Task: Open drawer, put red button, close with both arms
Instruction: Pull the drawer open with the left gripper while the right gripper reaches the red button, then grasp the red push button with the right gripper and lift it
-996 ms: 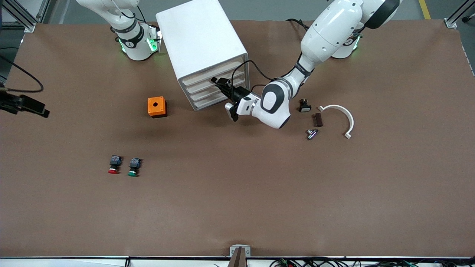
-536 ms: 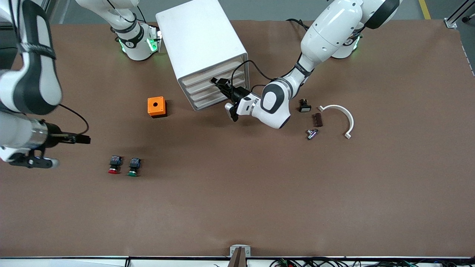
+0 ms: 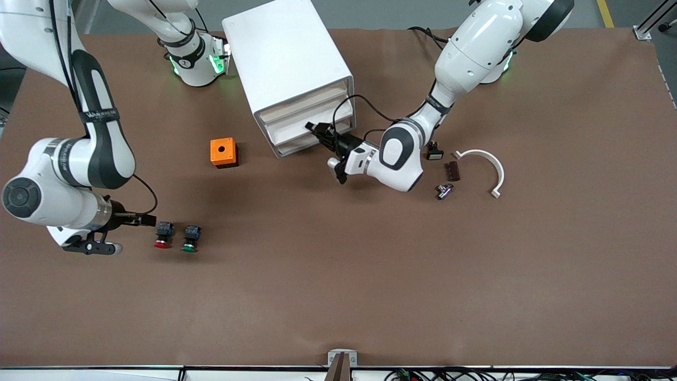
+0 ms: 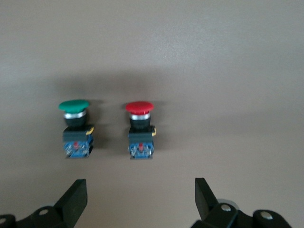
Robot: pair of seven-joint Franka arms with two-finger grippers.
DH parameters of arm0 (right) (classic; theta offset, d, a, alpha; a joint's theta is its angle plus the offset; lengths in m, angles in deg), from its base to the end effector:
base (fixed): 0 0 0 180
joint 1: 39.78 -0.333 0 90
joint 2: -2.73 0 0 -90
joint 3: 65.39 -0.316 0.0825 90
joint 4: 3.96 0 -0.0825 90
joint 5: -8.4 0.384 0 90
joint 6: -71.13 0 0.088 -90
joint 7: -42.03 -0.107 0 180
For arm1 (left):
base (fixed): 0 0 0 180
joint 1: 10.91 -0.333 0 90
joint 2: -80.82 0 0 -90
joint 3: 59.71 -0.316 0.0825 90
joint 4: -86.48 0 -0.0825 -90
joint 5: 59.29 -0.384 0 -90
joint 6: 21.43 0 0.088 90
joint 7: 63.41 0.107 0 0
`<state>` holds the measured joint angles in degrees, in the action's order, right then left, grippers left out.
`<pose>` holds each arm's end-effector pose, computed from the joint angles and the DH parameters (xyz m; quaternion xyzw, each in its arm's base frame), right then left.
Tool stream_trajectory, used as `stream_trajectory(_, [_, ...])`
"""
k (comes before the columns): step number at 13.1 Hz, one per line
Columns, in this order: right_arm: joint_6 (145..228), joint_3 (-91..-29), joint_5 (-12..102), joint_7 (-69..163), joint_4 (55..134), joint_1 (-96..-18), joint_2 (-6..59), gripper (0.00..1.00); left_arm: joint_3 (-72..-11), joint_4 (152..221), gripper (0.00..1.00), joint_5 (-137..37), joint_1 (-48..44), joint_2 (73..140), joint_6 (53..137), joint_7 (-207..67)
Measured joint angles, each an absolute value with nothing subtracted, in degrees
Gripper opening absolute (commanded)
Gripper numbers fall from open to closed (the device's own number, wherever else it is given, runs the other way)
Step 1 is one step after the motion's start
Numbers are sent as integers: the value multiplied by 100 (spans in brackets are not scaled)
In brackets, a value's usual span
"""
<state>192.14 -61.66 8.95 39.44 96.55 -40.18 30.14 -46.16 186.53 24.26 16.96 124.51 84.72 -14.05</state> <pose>0.6460 -0.0338 0.2884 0.9968 -0.0515 -0.0598 0.0108 0.4371 -0.4720 0.1702 0.7251 -0.1963 -0.2027 0.6281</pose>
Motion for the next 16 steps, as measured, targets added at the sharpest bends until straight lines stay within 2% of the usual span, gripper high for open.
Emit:
stream_trajectory(4, [19802, -6166, 897, 3688, 9673, -4019, 3626, 100, -4700, 18394, 0, 2220, 1294, 12608, 8265, -1425])
stream_trajectory(10, [19833, -6175, 897, 3554, 9727, -4081, 3766, 100, -4689, 17980, 0, 1944, 883, 12880, 8029, -1677])
stream_trajectory(11, [19891, -6174, 897, 3553, 9738, -4081, 3810, 100, -4681, 17971, 10, 1944, 868, 12892, 8025, -1692])
stream_trajectory(12, [19951, -6171, 897, 3550, 9745, -4079, 3863, 100, -4677, 17962, 66, 1944, 867, 12895, 8025, -1768])
stream_trajectory(13, [19986, -6165, 897, 3548, 9746, -4075, 3906, 100, -4671, 17946, 100, 1942, 867, 12896, 8022, -1916])
stream_trajectory(15, [19997, -6157, 897, 3542, 9747, -4068, 3943, 100, -4705, 17891, 100, 1822, 857, 12896, 8057, -2579])
stream_trajectory(16, [19997, -6155, 897, 3540, 9748, -4065, 3943, 97, -4730, 17874, 100, 1773, 839, 12896, 8063, -2881])
